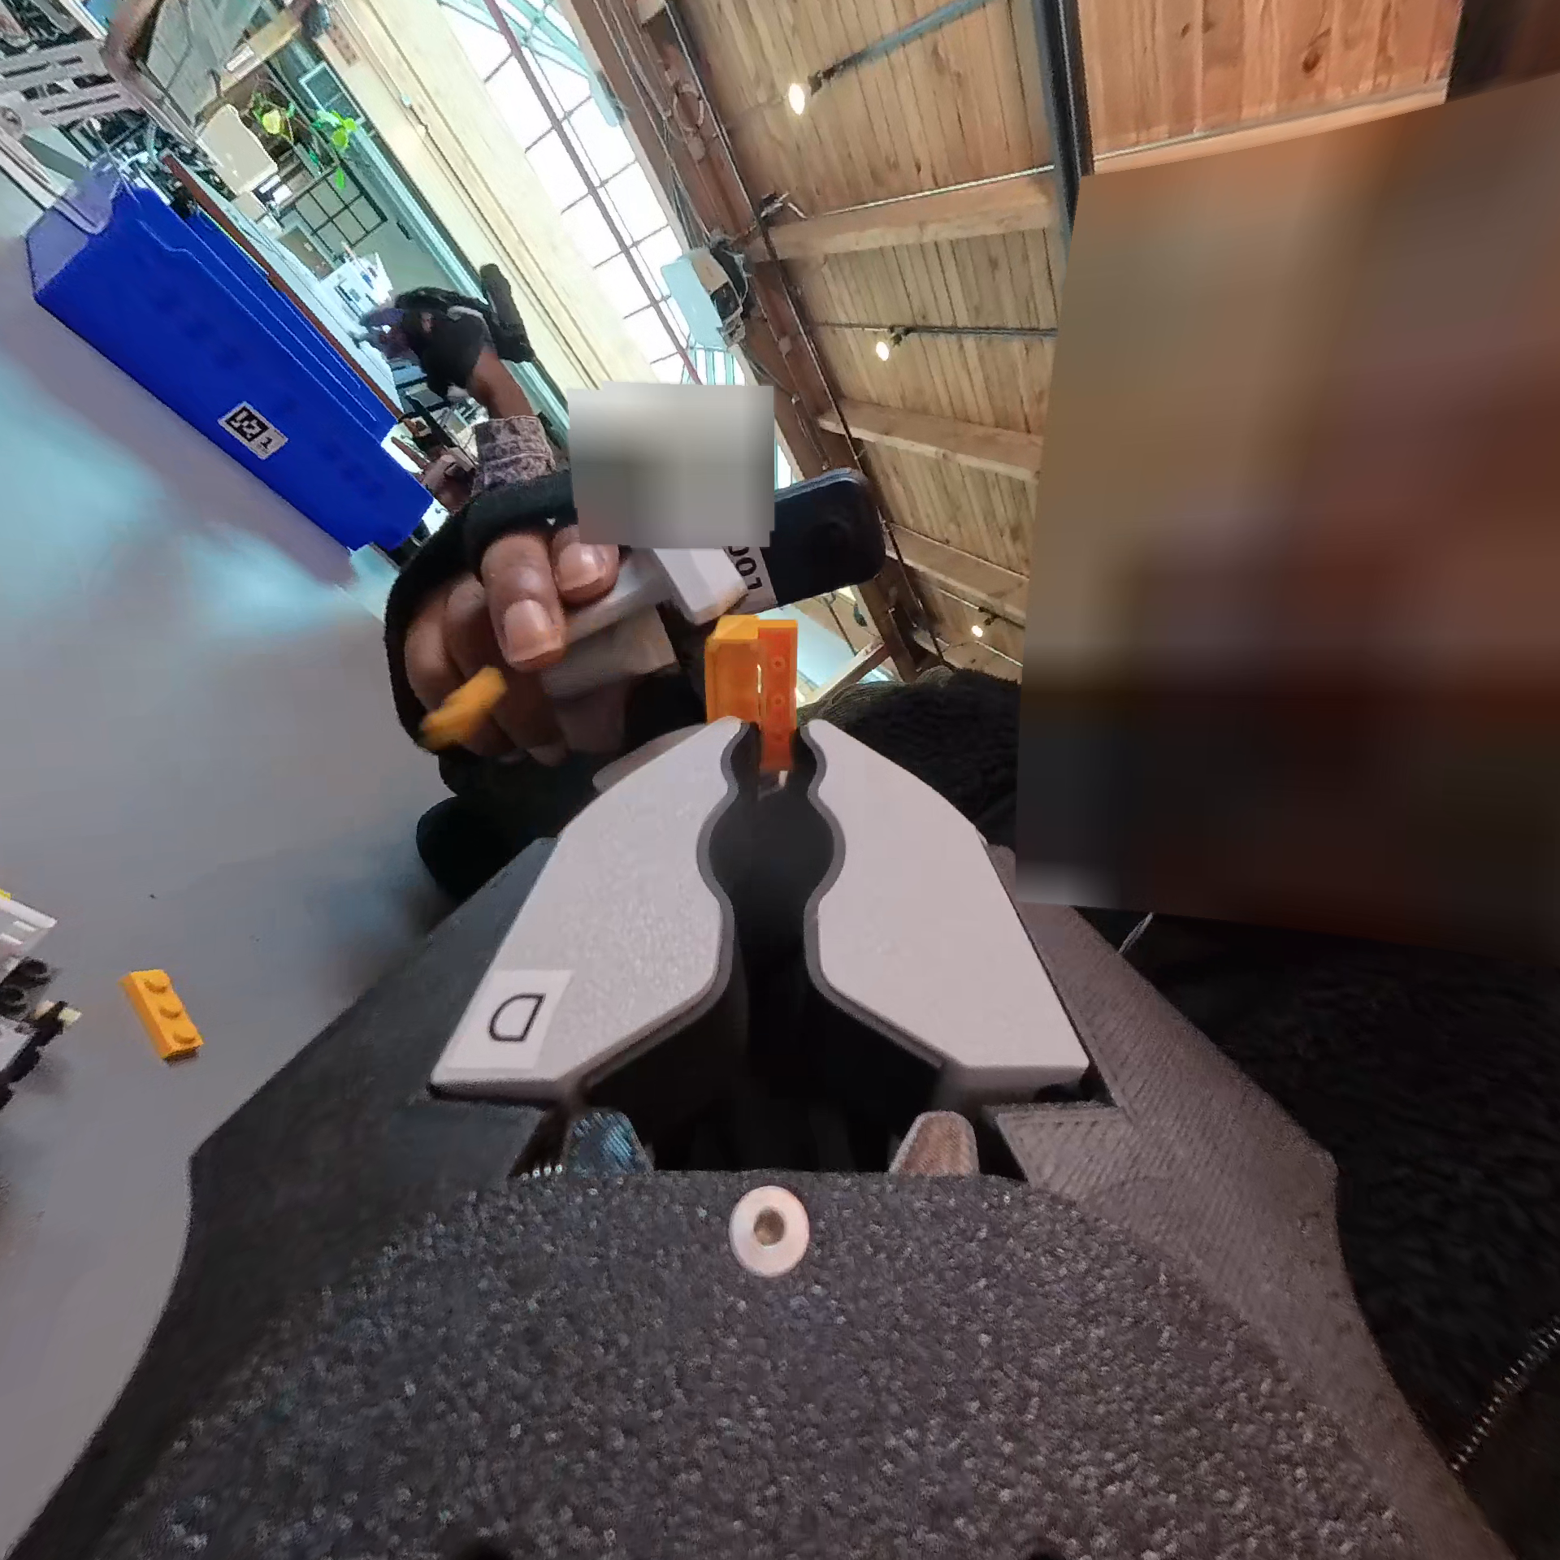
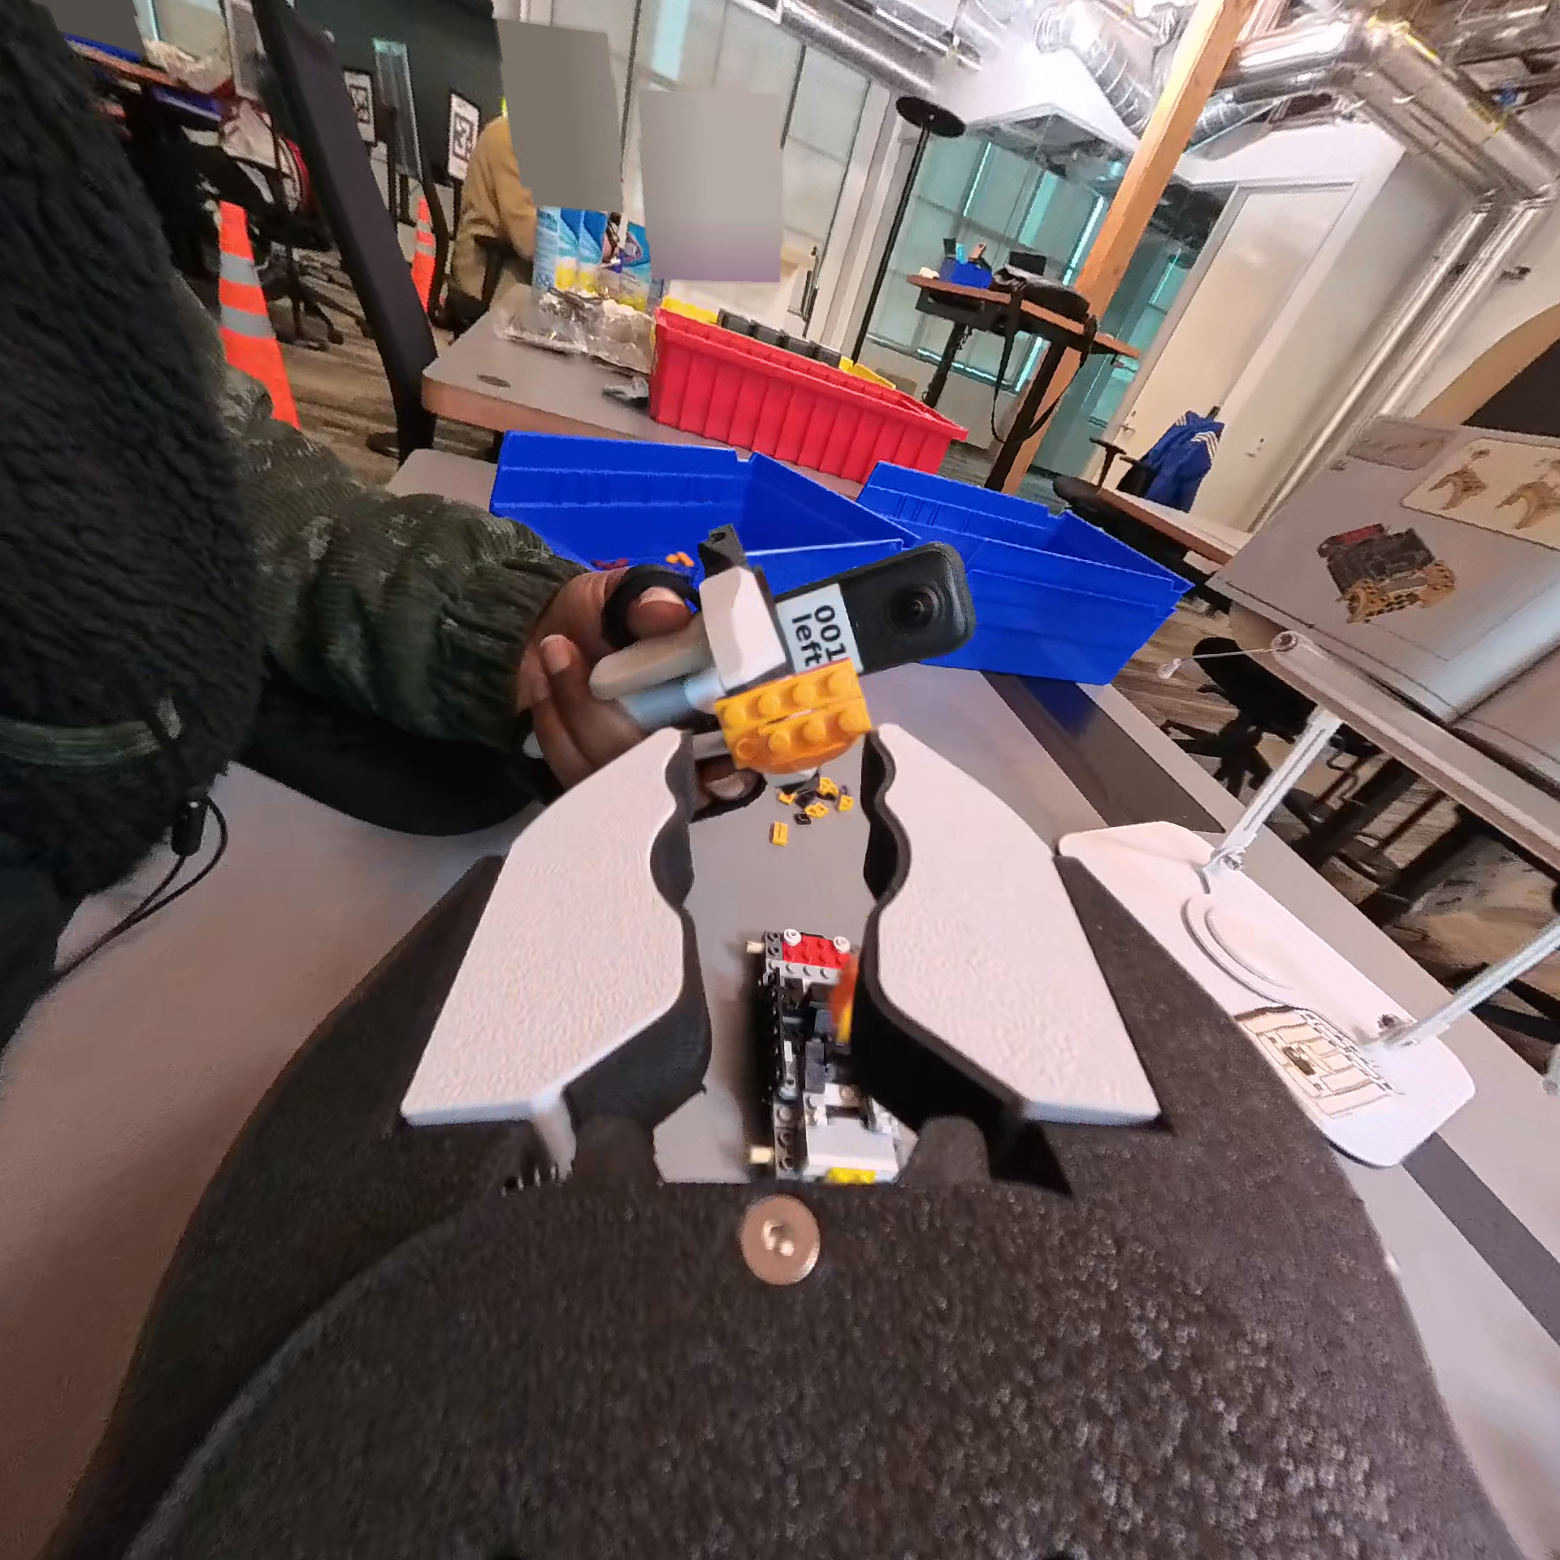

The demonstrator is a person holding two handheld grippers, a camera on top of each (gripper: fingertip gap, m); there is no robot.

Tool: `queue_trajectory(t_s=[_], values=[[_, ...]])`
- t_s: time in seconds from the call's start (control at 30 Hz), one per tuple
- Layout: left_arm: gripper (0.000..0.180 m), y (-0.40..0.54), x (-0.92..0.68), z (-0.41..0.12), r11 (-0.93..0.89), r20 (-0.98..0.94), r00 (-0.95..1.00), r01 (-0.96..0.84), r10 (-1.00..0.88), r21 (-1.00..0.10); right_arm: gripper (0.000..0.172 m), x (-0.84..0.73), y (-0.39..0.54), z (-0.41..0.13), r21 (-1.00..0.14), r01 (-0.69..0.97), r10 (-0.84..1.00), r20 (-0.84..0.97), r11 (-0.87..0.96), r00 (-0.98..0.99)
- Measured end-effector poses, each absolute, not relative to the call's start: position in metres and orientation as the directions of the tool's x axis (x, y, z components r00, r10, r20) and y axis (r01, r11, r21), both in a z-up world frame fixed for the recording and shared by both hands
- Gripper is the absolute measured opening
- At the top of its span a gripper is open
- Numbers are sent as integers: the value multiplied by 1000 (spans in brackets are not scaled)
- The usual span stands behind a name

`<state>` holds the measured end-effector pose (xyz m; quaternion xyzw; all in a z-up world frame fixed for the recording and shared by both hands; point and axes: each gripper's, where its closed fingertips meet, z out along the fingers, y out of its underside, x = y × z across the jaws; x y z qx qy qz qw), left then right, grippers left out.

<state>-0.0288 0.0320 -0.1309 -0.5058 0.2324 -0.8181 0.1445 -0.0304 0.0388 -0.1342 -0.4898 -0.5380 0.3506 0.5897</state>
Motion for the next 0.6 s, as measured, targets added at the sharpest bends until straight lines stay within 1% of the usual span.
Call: queue_trajectory(t_s=[0.13,0.27,0.37,0.43,0.5,0.6], values=[[8,28,-29,-131,-824,744,-433,-7,-509,-567,36,-29,36,-132,-960,94,948,276,264,157],[8,22,-26,-134,-765,710,-394,-30,-583,-644,28,-24,37,-124,-981,28,972,195,193,133],[8,18,-24,-139,-683,653,-345,-44,-675,-729,27,-18,39,-120,-993,-2,987,117,118,109],[8,14,-22,-140,-610,592,-315,-48,-742,-791,21,-18,38,-122,-997,3,995,73,73,73],[8,11,-20,-145,-537,533,-274,-70,-800,-841,18,-19,35,-126,-1000,9,999,28,27,32],[8,9,-20,-147,-461,466,-248,-84,-849,-884,13,-21,28,-129,-1000,15,999,-24,-23,-31]])
